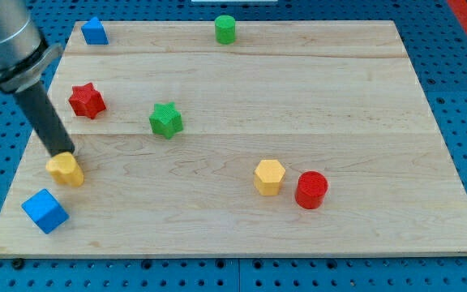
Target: Move the green star into red star
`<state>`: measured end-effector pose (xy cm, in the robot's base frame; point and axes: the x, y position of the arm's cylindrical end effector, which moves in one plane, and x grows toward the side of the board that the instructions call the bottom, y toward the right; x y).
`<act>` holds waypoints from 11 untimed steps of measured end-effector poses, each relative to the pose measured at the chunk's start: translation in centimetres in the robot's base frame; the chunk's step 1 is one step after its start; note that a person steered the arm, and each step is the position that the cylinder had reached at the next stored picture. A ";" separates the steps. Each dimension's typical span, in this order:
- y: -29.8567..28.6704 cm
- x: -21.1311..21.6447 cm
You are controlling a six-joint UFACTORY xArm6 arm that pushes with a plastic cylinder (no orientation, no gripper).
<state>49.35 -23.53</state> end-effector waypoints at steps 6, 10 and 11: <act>13.5 -6.5; 6.5 -13.2; 0.3 -13.2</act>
